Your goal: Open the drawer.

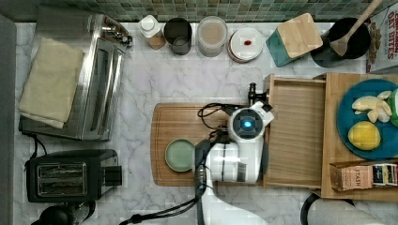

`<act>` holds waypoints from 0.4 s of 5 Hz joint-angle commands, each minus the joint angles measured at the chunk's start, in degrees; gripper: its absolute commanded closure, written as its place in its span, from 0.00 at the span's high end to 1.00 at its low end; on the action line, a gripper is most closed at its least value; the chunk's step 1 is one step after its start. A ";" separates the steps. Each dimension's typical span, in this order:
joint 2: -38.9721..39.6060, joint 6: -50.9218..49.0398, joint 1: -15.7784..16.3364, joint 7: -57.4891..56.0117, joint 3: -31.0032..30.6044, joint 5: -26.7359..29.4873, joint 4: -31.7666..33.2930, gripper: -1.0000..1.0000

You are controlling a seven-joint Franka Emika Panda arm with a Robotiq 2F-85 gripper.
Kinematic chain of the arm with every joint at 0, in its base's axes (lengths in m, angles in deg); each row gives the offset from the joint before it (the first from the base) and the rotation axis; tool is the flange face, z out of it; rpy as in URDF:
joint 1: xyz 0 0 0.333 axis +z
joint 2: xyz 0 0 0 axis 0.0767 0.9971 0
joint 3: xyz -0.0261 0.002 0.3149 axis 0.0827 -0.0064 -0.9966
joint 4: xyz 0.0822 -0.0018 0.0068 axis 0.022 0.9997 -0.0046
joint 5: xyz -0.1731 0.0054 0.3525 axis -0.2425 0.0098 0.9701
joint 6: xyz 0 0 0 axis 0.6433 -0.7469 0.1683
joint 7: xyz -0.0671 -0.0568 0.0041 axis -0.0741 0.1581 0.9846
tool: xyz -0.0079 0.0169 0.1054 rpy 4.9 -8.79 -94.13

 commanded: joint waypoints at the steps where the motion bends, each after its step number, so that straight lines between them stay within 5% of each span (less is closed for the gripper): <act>1: -4.17 -2.05 6.87 8.33 -6.97 1.33 0.35 1.00; 2: -4.17 -2.05 6.76 8.35 -7.08 1.30 0.31 1.00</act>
